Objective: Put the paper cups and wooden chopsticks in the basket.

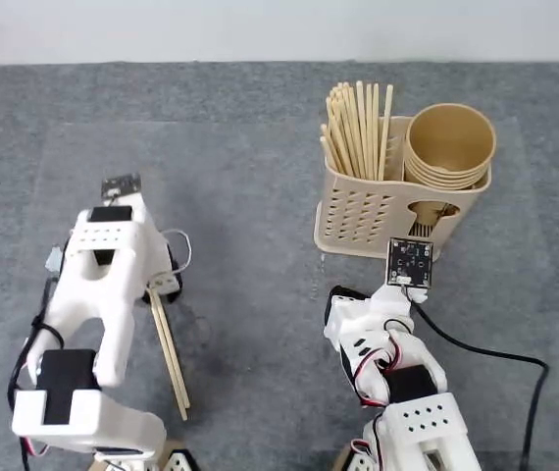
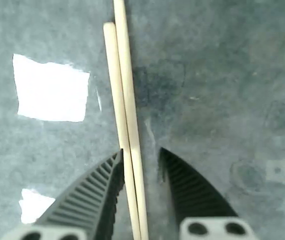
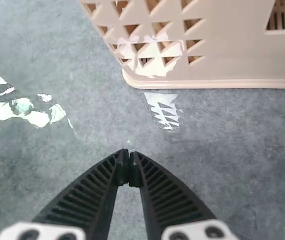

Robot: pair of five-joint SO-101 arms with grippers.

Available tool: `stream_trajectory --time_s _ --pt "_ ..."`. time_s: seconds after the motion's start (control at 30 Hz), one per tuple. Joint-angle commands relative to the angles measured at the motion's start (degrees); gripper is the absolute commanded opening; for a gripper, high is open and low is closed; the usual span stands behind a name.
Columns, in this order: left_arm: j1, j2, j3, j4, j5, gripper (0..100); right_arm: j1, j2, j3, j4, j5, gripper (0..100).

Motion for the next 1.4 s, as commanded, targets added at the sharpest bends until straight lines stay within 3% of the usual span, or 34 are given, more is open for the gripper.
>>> stream_trajectory --time_s 0.0,0.17,0.33,0.47,0.73,1.37 --pt "0.2 -2.5 3.7 -5.4 -1.2 13 -0.1 -0.9 -0.4 -1.1 0.0 0.9" --pt "0.2 0.1 8.9 -13.5 -1.1 13 -0.1 -0.9 -0.4 -1.1 0.0 0.9" --pt "0.2 4.7 5.1 -11.3 -0.9 12 -0.1 -0.9 -0.4 -1.0 0.0 0.9" --pt "0.2 10.1 0.2 -7.9 -0.8 1 -0.1 -0.9 -0.4 -1.0 0.0 0.9" --pt "0.2 14.4 -3.8 -4.9 0.8 1 0.0 -0.9 -0.4 -1.0 0.0 0.9" --pt "1.4 -7.3 -5.7 0.7 1.0 1 -0.1 -0.9 -0.4 -1.0 0.0 0.9"
